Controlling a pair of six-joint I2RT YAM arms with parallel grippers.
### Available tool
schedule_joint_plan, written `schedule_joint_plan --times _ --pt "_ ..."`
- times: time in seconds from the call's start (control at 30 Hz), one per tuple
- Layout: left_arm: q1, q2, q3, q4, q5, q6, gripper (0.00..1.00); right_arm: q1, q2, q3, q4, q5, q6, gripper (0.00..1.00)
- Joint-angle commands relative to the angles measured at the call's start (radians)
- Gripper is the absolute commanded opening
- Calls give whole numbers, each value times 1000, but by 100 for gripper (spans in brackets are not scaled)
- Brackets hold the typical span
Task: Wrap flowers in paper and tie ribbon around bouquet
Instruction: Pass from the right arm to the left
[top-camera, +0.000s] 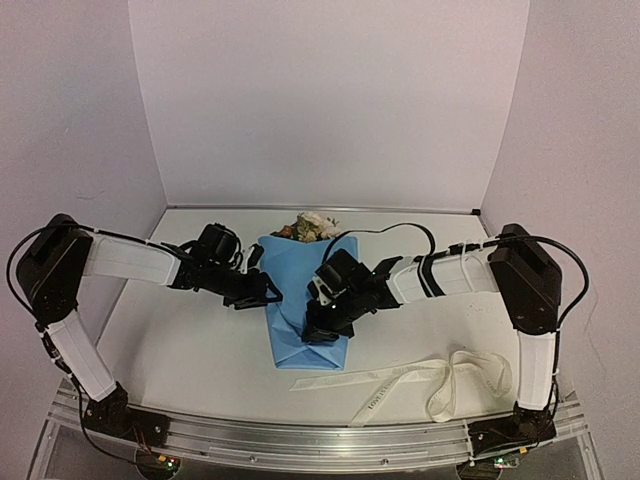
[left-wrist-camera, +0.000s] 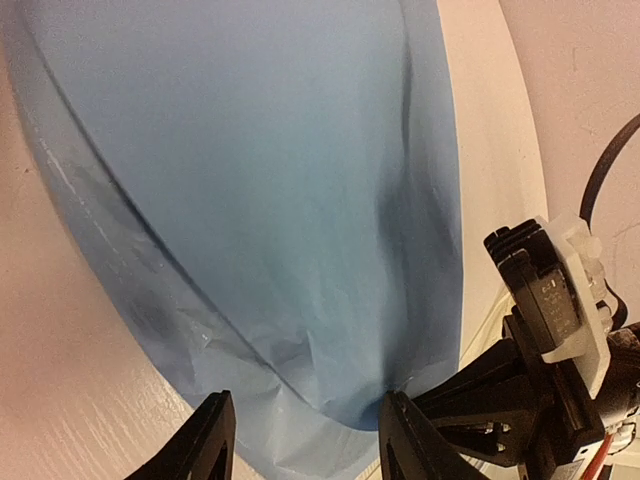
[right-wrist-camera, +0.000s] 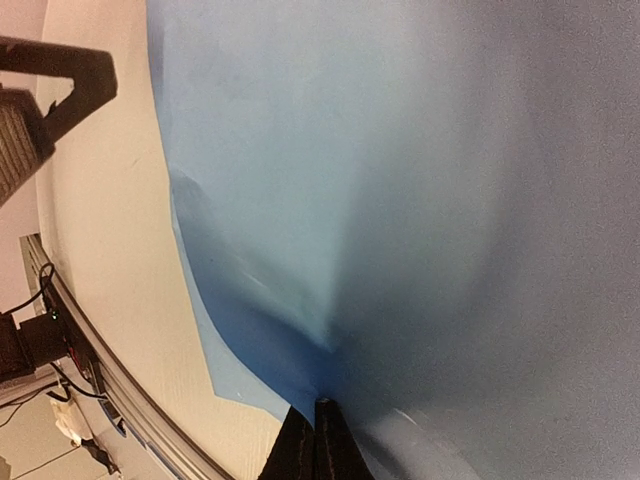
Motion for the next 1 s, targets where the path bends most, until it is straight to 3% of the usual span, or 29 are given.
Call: schedule_joint_plan --times 0.0,0.33,0.7,0.97 --pt "14 38 71 -14 63 59 51 -5 -36 9 0 -70 -53 0" --pt "22 99 107 -3 46 44 43 -6 -40 23 15 -126 -57 0" --pt "22 117 131 7 -18 37 3 -23 -52 10 6 -128 -34 5" --pt "21 96 149 -20 -49 59 0 -35 -138 -51 7 -86 -23 42"
